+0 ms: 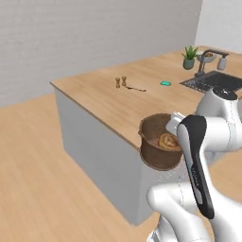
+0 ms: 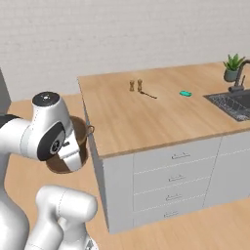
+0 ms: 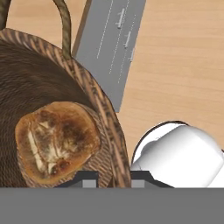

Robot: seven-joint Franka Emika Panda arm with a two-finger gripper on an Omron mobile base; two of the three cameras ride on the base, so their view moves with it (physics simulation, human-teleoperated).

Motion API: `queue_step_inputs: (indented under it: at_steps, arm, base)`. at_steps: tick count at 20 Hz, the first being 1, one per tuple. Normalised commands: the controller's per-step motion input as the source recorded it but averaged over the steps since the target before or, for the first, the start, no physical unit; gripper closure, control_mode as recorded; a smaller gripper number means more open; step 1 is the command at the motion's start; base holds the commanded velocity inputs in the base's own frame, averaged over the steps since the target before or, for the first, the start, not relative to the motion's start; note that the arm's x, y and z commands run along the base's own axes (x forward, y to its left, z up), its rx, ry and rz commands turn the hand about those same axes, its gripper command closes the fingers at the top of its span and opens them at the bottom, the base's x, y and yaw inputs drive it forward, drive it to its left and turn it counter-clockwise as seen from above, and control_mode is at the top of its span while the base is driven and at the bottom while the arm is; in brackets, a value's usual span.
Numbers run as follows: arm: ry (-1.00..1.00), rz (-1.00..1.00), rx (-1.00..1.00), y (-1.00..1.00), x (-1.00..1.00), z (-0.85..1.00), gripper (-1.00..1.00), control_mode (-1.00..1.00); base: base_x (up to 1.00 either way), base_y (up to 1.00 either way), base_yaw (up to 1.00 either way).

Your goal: Open the cabinet, pick up the bread from the cabinet and place it in the basket. Then move the basket to the dining counter.

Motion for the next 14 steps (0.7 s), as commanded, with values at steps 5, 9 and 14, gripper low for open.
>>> queue_step_inputs:
  at_steps: [5,9,14]
  arm:
    - [0.00,0.00,0.00,0.00,0.00,0.00,1.00,1.00]
    - [0.00,0.00,0.00,0.00,0.00,0.00,1.00,1.00]
    - [0.00,0.00,0.00,0.00,0.00,0.00,1.00,1.00]
  base:
    - [0.22,1.00,-0.18]
    - [0.82,0.95,-0.34]
    - [0.74,0.65,-0.60]
